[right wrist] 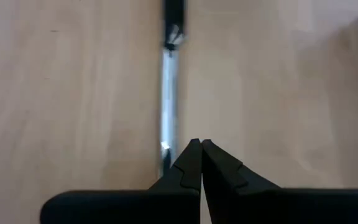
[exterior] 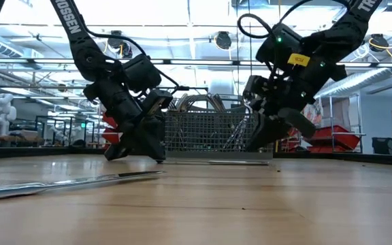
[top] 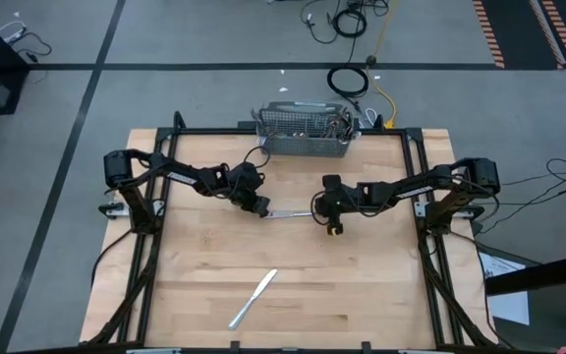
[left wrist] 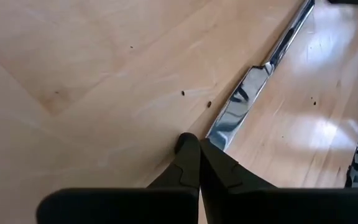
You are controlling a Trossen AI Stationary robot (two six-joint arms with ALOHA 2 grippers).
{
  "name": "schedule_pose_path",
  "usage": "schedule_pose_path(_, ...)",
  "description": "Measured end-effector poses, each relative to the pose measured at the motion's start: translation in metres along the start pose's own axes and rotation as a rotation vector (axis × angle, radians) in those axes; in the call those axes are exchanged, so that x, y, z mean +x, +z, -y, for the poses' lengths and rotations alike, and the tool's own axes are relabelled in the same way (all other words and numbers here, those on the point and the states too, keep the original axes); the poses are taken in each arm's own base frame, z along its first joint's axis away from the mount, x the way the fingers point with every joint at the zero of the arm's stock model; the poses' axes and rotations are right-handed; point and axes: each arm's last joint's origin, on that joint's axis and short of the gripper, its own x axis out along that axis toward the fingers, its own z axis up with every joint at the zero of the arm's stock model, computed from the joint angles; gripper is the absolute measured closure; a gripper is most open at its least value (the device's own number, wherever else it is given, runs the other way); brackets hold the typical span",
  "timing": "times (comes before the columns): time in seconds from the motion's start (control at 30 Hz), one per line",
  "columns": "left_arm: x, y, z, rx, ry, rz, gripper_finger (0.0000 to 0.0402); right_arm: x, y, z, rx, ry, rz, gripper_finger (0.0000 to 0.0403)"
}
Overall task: Sort silverware
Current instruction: Put the silver table knife into the silverware organizer
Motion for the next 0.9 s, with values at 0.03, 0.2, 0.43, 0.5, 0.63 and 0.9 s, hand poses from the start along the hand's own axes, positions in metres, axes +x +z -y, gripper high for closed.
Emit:
schedule_pose_path(0.03, 0.0000, -0.0001, -0.0002, 0.001, 0.002, 0.000, 0.0400, -0.0007, 0.0003, 0.0006, -0.002, -0.012, -0.001, 0.0403)
schedule_pose_path(0.2, -0.0009, 0.0019, -0.0019, -0.014, 0.016, 0.020, 0.0390, -0.0010, 0.0005, 0.0005, 0.034, 0.032, 0.011, 0.0401)
schedule_pose_path(0.43, -0.0020, 0.0038, -0.0032, -0.023, 0.013, 0.024, 0.0346, -0.0019, -0.0024, -0.0058, 0.152, 0.147, -0.017, 0.0369)
schedule_pose_path(0.5, -0.0020, 0.0037, -0.0032, -0.022, 0.013, 0.024, 0.0343, -0.0021, -0.0030, -0.0069, 0.144, 0.122, -0.033, 0.0368)
schedule_pose_path(0.63, -0.0020, 0.0038, -0.0033, -0.020, 0.016, 0.027, 0.0342, -0.0023, -0.0056, -0.0068, 0.113, 0.087, -0.067, 0.0376)
schedule_pose_path(0.9, -0.0020, 0.0038, -0.0033, -0.019, 0.017, 0.028, 0.0341, -0.0026, -0.0061, -0.0068, 0.103, 0.089, -0.073, 0.0383)
